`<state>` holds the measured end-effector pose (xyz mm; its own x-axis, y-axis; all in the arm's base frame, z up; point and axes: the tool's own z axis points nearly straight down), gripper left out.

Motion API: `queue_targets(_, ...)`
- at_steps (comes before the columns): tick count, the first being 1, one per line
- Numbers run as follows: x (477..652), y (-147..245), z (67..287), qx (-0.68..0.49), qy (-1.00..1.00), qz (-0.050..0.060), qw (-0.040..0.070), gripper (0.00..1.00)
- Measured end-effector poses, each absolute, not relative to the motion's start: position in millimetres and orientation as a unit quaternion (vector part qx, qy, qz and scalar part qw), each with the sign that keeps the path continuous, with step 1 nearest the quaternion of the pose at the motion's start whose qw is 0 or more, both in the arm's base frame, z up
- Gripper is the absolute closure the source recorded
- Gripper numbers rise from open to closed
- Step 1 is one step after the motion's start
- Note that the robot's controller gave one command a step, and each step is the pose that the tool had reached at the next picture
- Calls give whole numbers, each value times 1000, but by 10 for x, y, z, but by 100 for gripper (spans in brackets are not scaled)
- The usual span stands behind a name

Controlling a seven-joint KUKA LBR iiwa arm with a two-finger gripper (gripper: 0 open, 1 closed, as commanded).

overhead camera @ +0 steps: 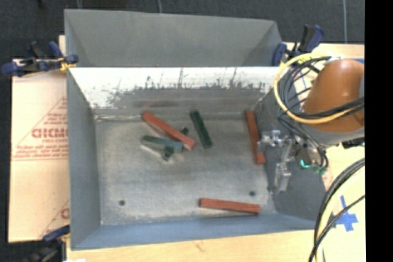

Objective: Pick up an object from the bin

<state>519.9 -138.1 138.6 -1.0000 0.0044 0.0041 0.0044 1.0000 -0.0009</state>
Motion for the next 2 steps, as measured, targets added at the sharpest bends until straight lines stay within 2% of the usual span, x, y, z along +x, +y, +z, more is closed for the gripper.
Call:
queue_targets(1,5220,-1376,1429,0,-1000,1,-2,0)
queue_targets(2,4972,-1024,890,-39,-999,0,-4,0)
